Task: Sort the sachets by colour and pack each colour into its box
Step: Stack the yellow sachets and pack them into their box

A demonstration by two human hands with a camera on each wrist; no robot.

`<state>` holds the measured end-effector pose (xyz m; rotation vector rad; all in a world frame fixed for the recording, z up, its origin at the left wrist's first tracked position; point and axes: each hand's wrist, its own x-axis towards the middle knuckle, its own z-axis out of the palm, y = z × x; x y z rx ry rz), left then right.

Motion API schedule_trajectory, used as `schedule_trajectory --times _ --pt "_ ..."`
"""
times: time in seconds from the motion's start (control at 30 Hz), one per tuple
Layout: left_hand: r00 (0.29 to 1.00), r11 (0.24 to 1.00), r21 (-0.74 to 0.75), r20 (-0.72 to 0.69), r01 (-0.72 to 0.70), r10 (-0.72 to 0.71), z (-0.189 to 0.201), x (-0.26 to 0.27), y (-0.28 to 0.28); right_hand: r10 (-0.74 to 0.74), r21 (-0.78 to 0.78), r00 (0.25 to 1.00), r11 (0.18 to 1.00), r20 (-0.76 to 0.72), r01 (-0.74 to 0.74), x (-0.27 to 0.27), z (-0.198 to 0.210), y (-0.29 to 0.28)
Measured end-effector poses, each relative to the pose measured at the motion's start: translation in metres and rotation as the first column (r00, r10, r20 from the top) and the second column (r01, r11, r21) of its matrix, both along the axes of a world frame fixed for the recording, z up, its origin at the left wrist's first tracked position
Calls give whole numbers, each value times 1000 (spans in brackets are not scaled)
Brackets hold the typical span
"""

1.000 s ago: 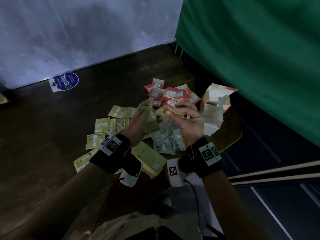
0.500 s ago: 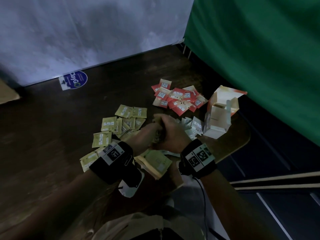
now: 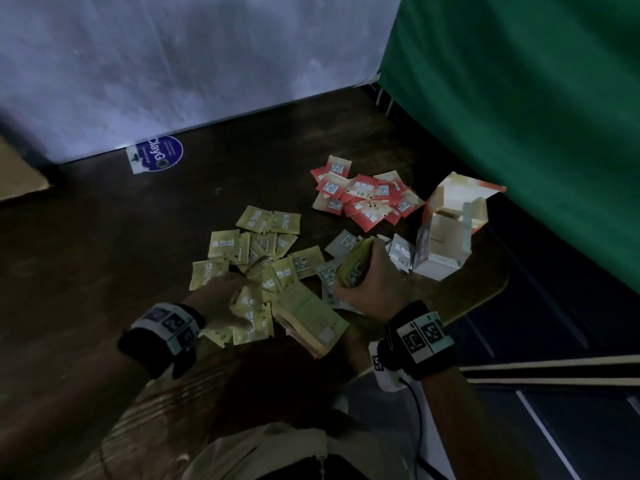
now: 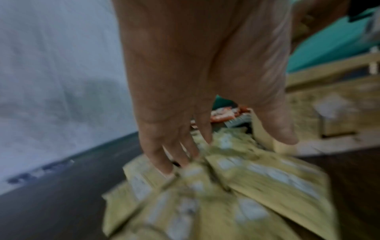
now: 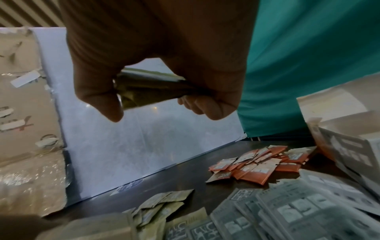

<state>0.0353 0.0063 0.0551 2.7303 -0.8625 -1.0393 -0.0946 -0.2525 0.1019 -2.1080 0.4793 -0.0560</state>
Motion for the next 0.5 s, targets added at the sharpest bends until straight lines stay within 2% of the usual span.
schedule_trajectory --times 0.07,0.17,0.33,0.5 --pt "996 998 55 81 31 -36 -20 -10 -8 17 -32 1000 999 -6 -17 1 1 8" --pt "986 1000 2 167 2 -3 -34 -11 -22 42 -23 999 999 17 -42 2 5 19" --pt "994 1000 0 110 -19 19 -32 6 -33 58 -26 998 998 13 -57 1 6 24" --pt "979 978 -51 18 -201 202 -27 18 -33 67 0 998 998 -22 -67 0 3 21"
